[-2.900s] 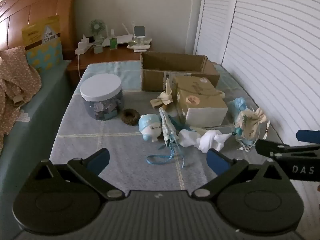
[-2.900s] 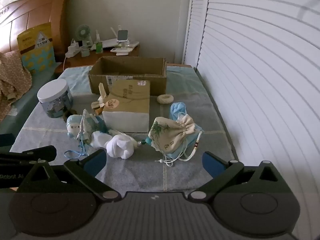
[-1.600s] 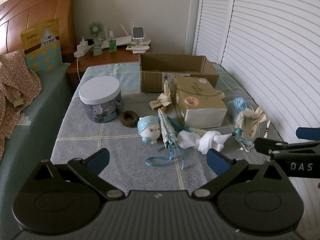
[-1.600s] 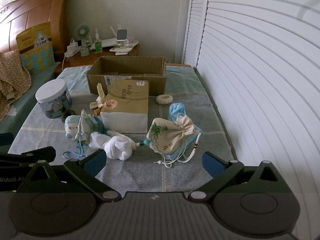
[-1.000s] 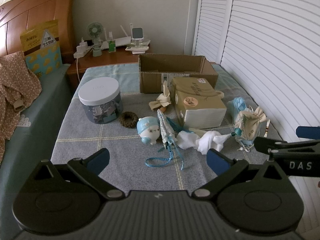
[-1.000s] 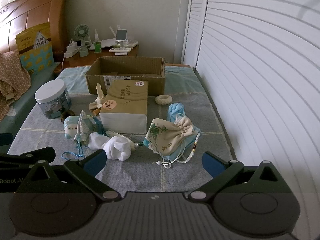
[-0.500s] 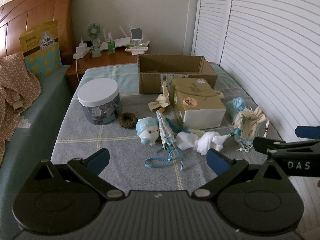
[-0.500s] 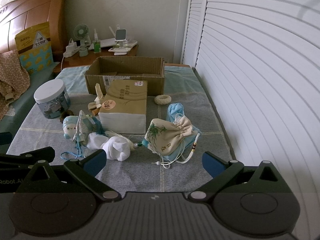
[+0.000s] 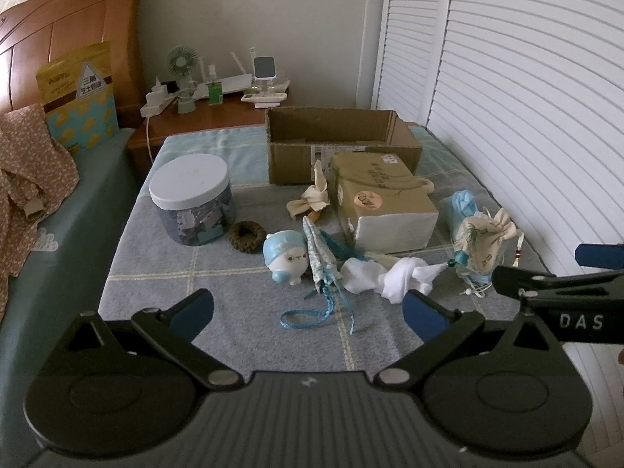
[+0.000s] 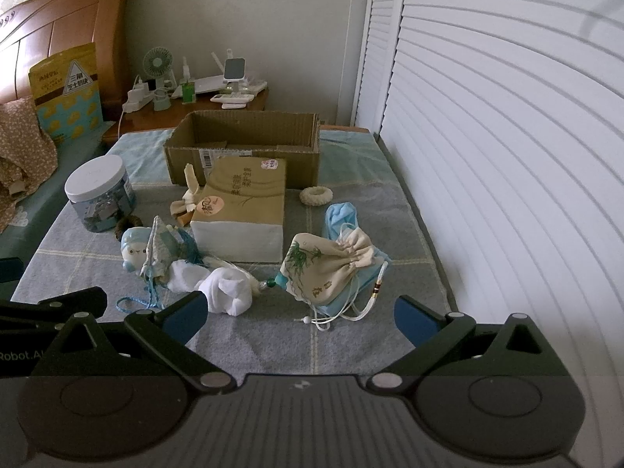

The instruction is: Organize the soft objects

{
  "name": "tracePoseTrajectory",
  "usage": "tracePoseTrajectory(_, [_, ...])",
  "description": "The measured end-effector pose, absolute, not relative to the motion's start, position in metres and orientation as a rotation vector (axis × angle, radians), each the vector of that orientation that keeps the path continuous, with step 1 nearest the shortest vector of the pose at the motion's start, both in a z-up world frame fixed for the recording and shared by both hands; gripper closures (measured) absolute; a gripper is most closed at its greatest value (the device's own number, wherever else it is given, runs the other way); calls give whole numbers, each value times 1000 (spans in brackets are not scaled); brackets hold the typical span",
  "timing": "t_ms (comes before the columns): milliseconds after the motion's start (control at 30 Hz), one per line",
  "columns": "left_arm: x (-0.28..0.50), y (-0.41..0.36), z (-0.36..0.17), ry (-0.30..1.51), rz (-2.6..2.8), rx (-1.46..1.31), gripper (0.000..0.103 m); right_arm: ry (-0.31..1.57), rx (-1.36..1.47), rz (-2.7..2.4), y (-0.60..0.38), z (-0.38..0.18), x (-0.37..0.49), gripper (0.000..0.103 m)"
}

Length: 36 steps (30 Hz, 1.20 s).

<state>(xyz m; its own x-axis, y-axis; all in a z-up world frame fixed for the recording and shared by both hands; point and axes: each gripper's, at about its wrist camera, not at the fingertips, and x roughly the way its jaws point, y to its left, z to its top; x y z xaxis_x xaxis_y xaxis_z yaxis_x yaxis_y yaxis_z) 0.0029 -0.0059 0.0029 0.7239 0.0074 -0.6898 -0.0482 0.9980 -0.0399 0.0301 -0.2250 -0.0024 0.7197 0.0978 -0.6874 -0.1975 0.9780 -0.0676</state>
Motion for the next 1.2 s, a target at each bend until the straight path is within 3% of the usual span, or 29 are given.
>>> tracePoseTrajectory(1200, [32, 0, -38, 657, -64, 104, 1, 637, -268, 295, -233, -44, 56, 0])
